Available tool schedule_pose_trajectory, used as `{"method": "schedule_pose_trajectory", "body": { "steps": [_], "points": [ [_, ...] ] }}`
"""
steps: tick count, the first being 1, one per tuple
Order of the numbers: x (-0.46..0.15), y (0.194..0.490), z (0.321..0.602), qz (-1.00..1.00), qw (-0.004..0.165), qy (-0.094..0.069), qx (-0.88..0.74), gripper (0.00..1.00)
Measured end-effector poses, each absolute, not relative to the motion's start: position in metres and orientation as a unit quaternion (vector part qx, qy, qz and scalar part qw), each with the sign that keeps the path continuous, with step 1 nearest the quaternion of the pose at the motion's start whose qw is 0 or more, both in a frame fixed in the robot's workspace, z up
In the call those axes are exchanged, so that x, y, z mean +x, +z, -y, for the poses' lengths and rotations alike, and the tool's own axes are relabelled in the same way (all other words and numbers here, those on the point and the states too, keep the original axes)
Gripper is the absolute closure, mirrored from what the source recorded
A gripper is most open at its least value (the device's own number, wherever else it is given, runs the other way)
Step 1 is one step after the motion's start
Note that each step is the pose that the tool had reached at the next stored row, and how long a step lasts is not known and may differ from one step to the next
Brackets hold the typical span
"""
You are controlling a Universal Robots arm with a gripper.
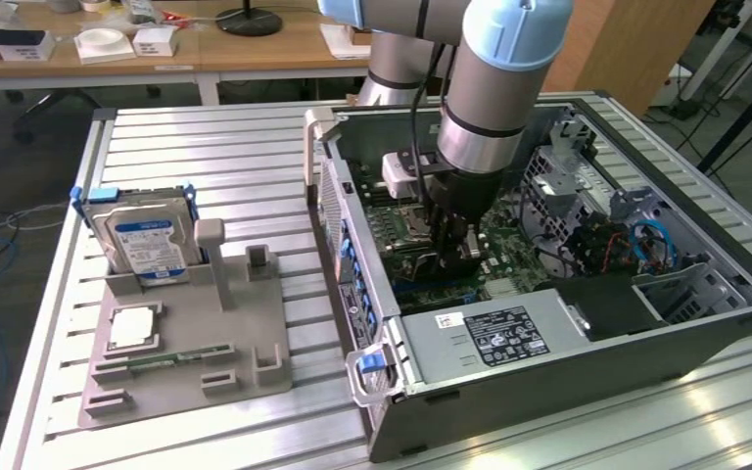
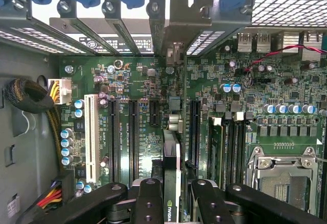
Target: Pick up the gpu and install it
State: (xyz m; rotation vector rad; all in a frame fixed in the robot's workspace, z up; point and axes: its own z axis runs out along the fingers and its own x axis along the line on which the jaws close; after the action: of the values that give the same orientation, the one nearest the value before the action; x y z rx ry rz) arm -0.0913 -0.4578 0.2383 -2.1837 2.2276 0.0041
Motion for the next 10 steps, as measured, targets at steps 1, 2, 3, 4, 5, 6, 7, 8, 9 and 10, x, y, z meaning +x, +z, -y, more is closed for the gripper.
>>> {"method": "schedule_pose_trajectory", "body": {
  "steps": [1,2,3,4,5,6,7,8,9,10],
  "points": [
    [-0.0913,0.2382,0.4578,-0.714,0.011,0.001,-0.7,0.74],
    [-0.0913,0.2377,0.4578,-0.714,0.011,0.001,-0.7,0.74],
    [-0.0913,0.2373,0.4578,-0.714,0.011,0.001,-0.7,0.74],
    [-0.0914,0.2365,0.4578,-0.714,0.011,0.001,-0.7,0.74],
    [-0.0914,0.2362,0.4578,-0.714,0.011,0.001,-0.7,0.74],
    [-0.0914,0.236,0.4578,-0.714,0.011,0.001,-0.7,0.74],
    [-0.0914,0.236,0.4578,-0.714,0.011,0.001,-0.7,0.74],
    [-0.0914,0.2359,0.4578,-0.714,0.011,0.001,-0.7,0.74],
    [-0.0914,0.2358,0.4578,-0.714,0.011,0.001,-0.7,0.74],
    [-0.0913,0.2357,0.4578,-0.714,0.011,0.001,-0.7,0.74]
  ]
}}
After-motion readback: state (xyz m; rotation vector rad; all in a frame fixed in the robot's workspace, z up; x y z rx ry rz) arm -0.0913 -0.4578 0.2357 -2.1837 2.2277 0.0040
